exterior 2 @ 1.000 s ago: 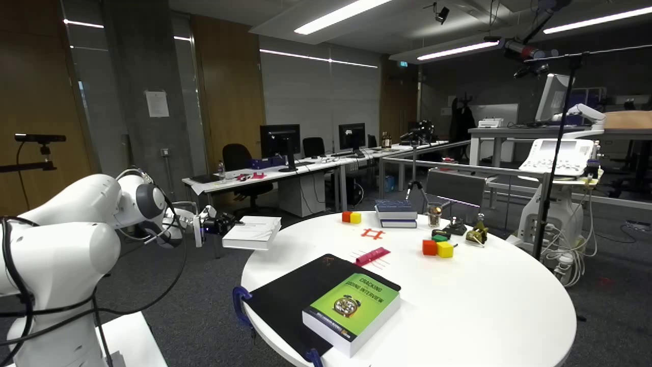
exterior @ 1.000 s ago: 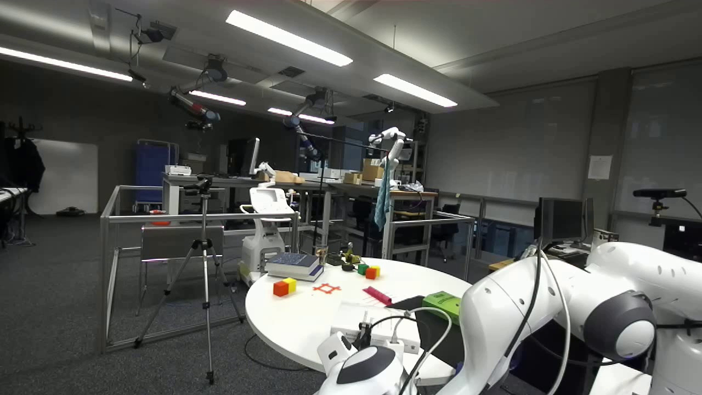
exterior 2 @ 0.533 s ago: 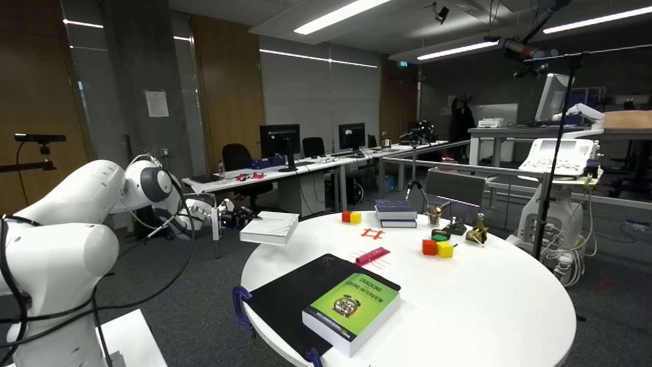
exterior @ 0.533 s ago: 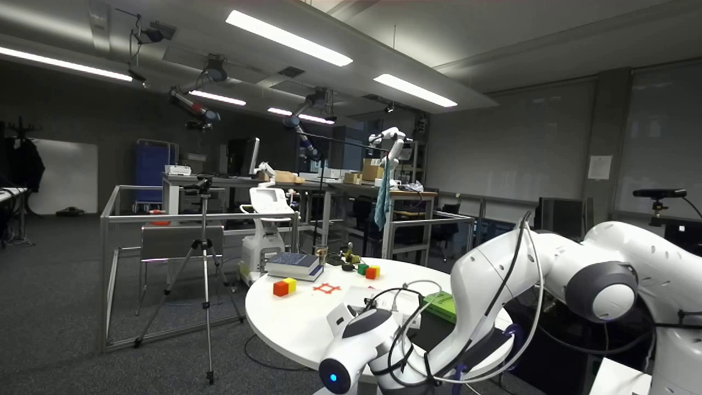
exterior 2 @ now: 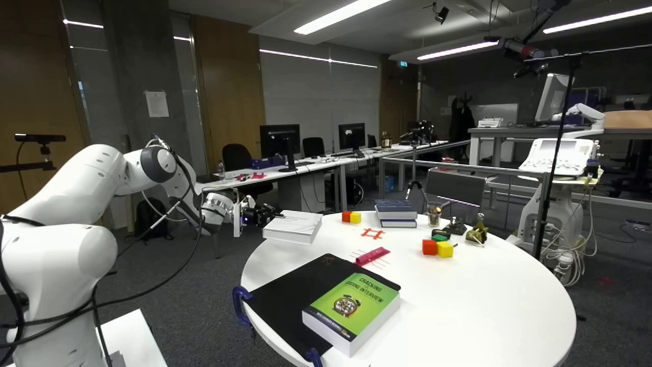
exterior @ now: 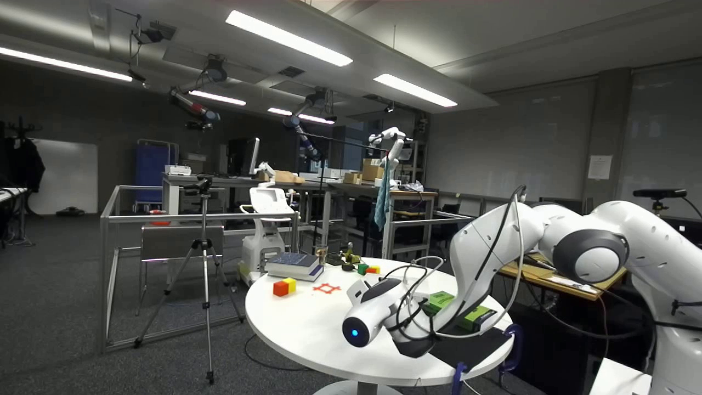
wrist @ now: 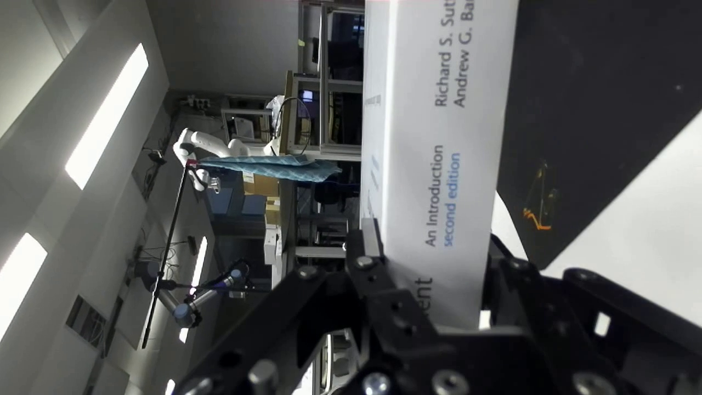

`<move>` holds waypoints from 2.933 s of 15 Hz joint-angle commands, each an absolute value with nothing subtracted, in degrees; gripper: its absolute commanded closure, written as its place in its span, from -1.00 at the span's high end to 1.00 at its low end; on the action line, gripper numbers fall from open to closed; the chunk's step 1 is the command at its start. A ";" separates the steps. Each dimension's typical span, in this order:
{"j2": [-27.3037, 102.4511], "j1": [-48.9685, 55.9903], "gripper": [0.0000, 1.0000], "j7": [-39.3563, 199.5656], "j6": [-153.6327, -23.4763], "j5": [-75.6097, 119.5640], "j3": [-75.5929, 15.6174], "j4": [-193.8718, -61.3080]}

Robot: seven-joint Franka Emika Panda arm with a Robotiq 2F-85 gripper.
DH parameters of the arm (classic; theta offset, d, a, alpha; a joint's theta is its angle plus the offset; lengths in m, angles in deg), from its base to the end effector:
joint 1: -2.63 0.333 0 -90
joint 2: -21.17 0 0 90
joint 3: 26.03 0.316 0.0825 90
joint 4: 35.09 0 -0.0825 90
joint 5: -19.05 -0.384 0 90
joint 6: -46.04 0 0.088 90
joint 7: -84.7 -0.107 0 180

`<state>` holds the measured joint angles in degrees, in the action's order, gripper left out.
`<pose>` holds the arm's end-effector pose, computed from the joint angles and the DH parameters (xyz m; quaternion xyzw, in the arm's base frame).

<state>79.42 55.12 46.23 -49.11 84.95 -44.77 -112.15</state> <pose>0.6017 0.3578 0.1657 0.7091 0.2094 0.1550 0.6552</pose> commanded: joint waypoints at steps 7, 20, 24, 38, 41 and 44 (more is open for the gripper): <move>60.81 43.39 -0.68 39.41 -50.20 102.07 -39.40 -133.29; 46.66 20.08 -0.68 23.20 -51.36 103.25 -23.70 -155.14; 42.28 16.04 -0.68 22.80 -53.78 102.99 -21.86 -158.44; 42.99 8.01 -0.18 22.99 -71.68 100.51 -22.18 -156.61; 42.98 7.44 -0.18 23.17 -73.43 100.44 -22.31 -156.64; 42.98 7.46 -0.18 23.18 -73.43 100.43 -22.25 -156.64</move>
